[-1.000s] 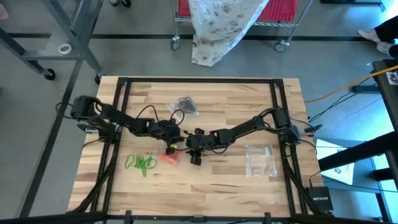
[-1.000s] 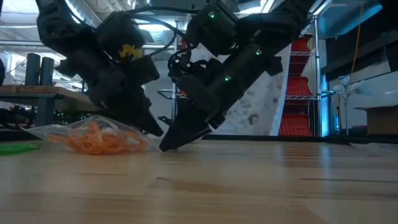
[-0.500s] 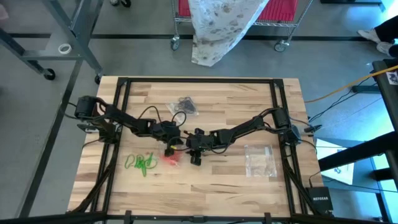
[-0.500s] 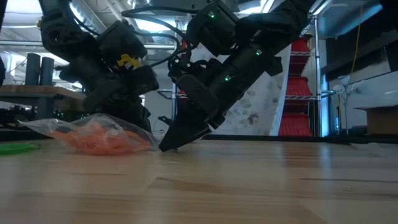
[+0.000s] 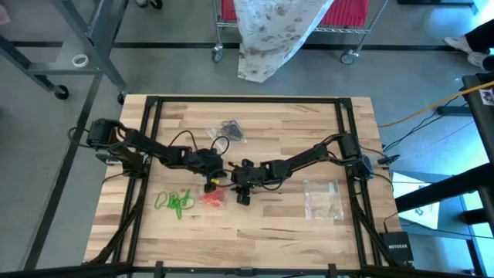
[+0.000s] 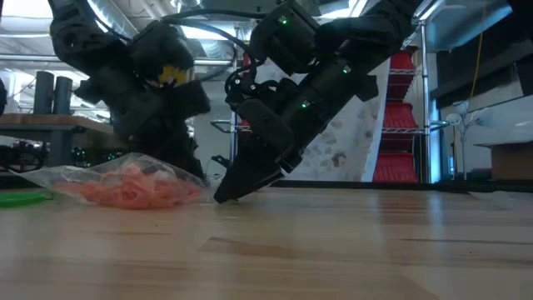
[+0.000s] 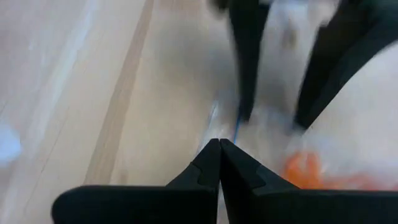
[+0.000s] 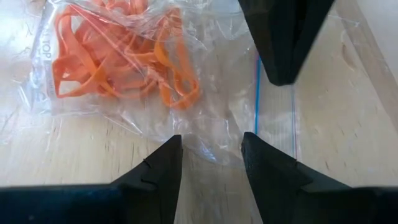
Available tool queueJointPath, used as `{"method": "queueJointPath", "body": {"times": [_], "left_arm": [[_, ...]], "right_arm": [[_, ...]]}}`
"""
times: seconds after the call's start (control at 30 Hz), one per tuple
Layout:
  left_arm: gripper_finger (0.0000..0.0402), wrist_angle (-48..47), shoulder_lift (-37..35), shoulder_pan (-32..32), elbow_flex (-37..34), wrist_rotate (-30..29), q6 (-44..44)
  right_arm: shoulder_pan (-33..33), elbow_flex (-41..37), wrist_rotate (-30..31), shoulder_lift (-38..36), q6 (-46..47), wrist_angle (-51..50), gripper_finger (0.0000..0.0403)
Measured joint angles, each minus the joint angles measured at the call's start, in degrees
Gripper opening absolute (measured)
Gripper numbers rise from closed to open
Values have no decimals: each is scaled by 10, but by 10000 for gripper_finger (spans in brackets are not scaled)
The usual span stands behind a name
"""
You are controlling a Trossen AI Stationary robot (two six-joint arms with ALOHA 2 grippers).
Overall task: Sort rubber bands
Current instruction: Close the transparent zip bag
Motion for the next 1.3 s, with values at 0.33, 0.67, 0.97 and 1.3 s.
{"method": "queueJointPath", "body": {"times": [0.33,0.67,0.97,1.3], "left_arm": [[1,22,5,-11,1,13,5],[1,3,8,-11,1,14,23],[1,-25,8,-10,1,-14,35],[1,-33,7,-10,-2,-16,32]], "right_arm": [[0,0,0,0,0,-1,163],[0,0,0,0,1,-1,163],[0,-1,0,0,1,-1,163],[0,-4,-4,-24,1,-22,163]]}}
